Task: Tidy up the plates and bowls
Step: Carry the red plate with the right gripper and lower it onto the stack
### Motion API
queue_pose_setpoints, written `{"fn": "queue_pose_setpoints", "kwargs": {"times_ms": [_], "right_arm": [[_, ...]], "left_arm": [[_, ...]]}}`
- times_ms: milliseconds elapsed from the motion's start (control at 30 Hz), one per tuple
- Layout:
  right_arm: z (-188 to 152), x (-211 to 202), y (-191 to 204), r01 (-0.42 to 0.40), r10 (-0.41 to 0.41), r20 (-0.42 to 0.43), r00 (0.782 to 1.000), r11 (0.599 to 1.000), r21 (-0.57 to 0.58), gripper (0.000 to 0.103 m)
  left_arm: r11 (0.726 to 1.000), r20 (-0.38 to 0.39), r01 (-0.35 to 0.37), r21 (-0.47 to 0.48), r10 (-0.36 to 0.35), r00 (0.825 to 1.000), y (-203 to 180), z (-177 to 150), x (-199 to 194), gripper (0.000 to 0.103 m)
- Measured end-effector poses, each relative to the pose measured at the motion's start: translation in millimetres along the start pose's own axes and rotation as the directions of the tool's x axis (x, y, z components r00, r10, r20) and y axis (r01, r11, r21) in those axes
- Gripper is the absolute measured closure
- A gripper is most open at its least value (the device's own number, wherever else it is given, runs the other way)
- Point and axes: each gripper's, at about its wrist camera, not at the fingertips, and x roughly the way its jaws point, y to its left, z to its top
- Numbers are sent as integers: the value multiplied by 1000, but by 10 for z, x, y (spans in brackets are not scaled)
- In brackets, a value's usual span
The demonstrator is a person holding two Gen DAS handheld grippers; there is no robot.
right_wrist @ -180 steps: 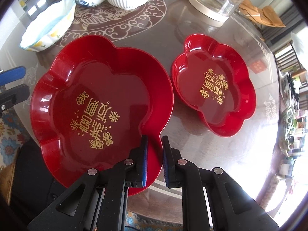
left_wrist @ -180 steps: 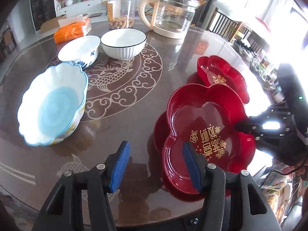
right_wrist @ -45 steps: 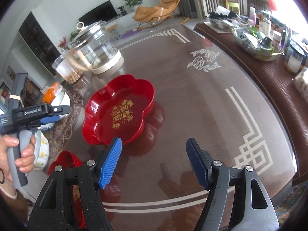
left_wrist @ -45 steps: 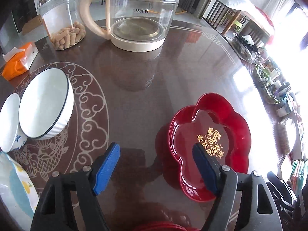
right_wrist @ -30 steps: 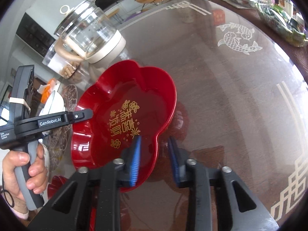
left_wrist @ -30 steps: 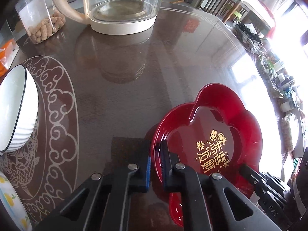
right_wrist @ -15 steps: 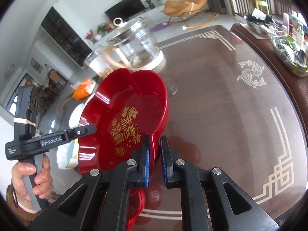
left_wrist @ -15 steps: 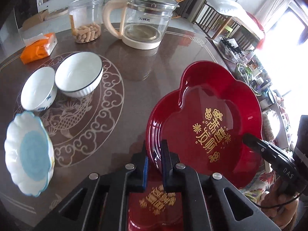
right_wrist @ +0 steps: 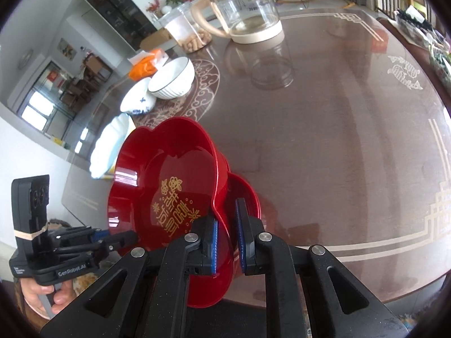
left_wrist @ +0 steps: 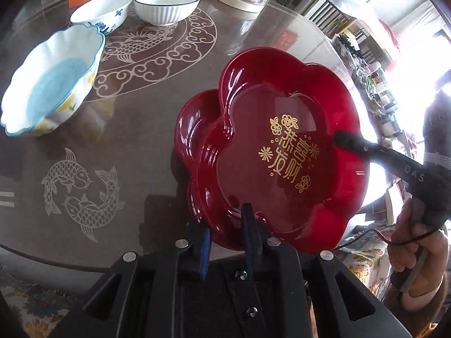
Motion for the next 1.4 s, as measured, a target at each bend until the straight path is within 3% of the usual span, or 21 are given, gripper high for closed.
{"fn": "queue_pose_setpoints", "kwargs": {"times_ms": [267, 467, 800, 933, 1033, 1233, 1400], "right_arm": [[123, 189, 34, 35, -36, -67, 997, 999, -27, 86], [116, 261, 103, 107, -112, -95, 989, 992, -60, 88], [-103, 190, 217, 142, -150, -124, 981, 988, -68, 89], [-190, 137, 209, 149, -152, -100, 983, 988, -41, 90], [-216, 84, 163, 135, -133, -65, 989, 991, 17, 92], [-273, 37, 116, 118, -117, -31, 993, 991, 60, 92], [-286, 31, 157, 132, -132, -15, 991, 990, 44, 92]], "left_arm": [[1000, 1, -21, -17, 21, 1000, -15, -17, -53, 80], [997, 34, -73, 17, 72, 997, -39, -9, -147, 74], [996, 104, -93, -15, 94, 990, 87, 263, -112, 74], [995, 152, -104, -3, 103, 983, 50, 426, -121, 74], [995, 137, -100, 5, 99, 986, 64, 482, -109, 74], [991, 129, -132, -1, 131, 983, 269, 334, -263, 74], [990, 87, -138, 11, 137, 987, 261, 255, -134, 74]]}}
